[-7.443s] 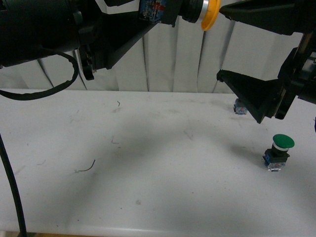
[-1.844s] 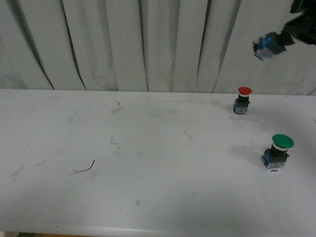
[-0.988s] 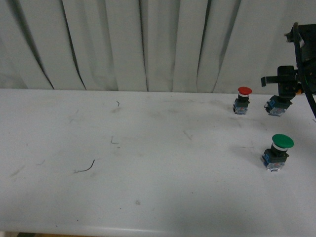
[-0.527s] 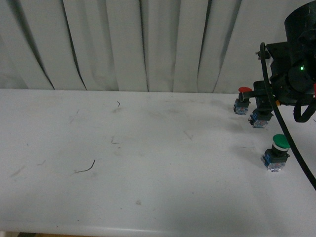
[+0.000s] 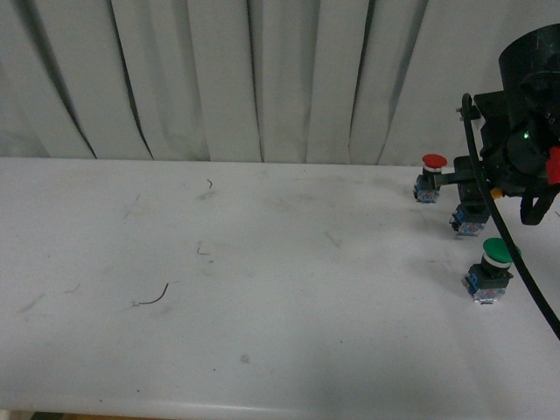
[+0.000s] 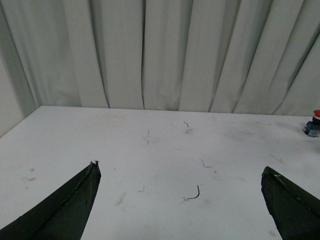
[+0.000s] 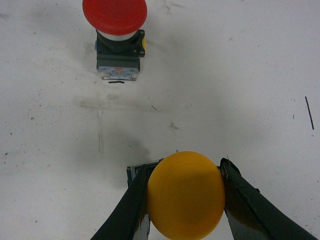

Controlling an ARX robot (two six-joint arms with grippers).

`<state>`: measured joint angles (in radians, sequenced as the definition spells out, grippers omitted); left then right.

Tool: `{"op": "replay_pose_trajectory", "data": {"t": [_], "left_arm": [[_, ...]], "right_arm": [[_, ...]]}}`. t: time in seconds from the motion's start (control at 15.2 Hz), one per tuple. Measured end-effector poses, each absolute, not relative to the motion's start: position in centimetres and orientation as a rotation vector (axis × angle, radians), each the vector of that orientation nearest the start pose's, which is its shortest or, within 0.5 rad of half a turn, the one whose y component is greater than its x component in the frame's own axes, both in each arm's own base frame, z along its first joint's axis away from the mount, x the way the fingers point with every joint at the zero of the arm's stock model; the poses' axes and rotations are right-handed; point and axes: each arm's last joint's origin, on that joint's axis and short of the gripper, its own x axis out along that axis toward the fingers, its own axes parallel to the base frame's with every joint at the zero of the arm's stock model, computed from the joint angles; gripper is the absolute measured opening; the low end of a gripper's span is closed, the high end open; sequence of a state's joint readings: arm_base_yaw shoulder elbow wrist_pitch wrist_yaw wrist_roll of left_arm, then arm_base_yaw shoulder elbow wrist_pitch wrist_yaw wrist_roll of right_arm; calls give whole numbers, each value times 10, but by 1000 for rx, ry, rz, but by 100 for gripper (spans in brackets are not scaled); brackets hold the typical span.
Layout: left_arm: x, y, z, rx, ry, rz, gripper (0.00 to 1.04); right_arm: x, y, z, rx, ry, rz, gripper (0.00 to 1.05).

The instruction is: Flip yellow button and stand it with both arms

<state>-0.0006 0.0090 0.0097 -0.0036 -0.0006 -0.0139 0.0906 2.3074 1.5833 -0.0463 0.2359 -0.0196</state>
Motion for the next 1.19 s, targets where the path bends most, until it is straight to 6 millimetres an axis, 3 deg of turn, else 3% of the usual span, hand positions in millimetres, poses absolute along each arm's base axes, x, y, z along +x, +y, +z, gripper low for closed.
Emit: {"op": "replay_pose_trajectory", "data": {"t": [0.72,0.79,1.12,1.19], "left_arm": [[98,0,166,-14,3,0,98],[98,0,166,-14,3,0,98],[98,0,166,-14,3,0,98],[98,0,166,-14,3,0,98]], "right_arm": [[493,49,102,-163,786,-118,37],[493,49,102,-162,787,-117,50],[493,52,103,-161,771,-113,97],[494,51,103,-160,769,-114,99]]}}
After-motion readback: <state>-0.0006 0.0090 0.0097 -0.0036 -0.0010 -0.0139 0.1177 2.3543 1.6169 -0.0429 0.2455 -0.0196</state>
